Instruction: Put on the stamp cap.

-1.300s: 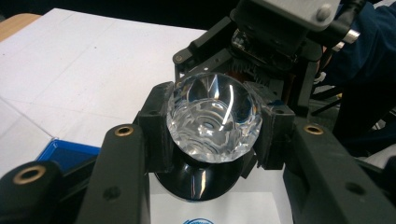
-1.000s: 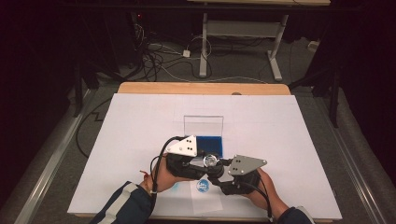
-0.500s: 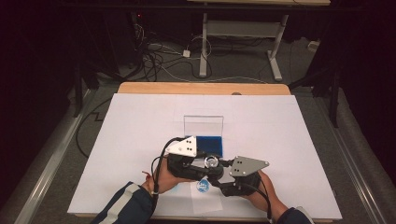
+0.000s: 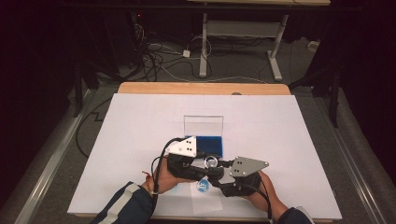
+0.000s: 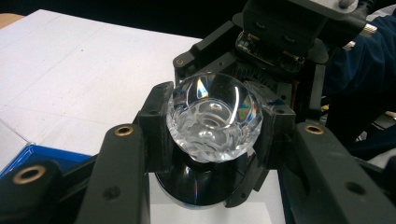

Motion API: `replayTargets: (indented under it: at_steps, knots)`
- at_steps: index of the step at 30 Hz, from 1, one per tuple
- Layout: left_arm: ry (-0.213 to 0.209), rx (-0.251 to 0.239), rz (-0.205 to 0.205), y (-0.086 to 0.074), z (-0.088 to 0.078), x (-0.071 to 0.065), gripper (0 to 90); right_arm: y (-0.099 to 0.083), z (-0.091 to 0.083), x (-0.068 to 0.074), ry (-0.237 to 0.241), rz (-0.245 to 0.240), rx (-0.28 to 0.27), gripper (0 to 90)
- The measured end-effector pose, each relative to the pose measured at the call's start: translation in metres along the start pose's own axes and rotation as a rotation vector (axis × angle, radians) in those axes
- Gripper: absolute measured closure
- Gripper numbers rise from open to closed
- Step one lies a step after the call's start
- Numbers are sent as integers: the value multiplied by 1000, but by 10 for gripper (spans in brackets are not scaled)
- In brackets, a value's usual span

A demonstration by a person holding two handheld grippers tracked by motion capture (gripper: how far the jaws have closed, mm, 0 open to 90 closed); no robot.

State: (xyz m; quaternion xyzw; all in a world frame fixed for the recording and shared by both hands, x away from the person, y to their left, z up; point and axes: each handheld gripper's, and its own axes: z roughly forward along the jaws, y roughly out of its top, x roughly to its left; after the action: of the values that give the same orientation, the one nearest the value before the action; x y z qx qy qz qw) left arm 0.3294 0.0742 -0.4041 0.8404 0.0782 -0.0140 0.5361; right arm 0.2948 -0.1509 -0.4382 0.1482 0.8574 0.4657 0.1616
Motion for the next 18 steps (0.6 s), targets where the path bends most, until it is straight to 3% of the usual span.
replayTargets:
  at_steps: [10, 18]
  knots:
    - [-34, -28, -53, -7, -1, 8, 537, -1, -1, -1, -11, 4, 8, 385]
    - [-51, -40, -68, -10, 0, 11, 537, -1, -2, -1, -14, 3, 20, 385]
